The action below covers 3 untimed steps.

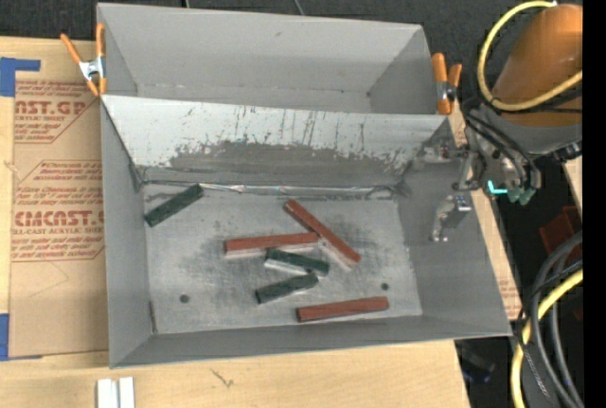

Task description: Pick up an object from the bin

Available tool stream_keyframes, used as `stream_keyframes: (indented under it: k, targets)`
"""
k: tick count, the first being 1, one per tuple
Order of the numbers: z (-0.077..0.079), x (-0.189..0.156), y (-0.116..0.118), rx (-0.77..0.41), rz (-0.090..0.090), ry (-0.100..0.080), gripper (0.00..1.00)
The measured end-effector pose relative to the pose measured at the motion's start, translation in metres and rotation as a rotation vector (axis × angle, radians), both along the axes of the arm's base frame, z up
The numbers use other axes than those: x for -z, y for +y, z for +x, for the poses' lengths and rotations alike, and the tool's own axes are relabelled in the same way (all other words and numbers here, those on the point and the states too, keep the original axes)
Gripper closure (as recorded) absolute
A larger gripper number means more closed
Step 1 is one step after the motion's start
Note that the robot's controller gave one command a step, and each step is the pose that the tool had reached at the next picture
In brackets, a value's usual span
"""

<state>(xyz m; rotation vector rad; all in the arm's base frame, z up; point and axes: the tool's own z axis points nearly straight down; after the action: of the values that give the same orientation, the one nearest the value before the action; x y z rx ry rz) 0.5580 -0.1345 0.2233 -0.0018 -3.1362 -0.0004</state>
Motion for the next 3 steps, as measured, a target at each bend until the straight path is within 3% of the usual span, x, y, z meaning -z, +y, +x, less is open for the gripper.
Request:
stream_keyframes:
  k: [1,2,3]
  targets:
    - [0.002,-0.004,0.001,-0.001,-0.001,-0.008,0.00]
    - [-0.001,0.046,0.029,0.054,-0.001,-0.014,0.00]
    - [-0.040,0.120,0.129,-0.044,0.001,-0.005,1.00]
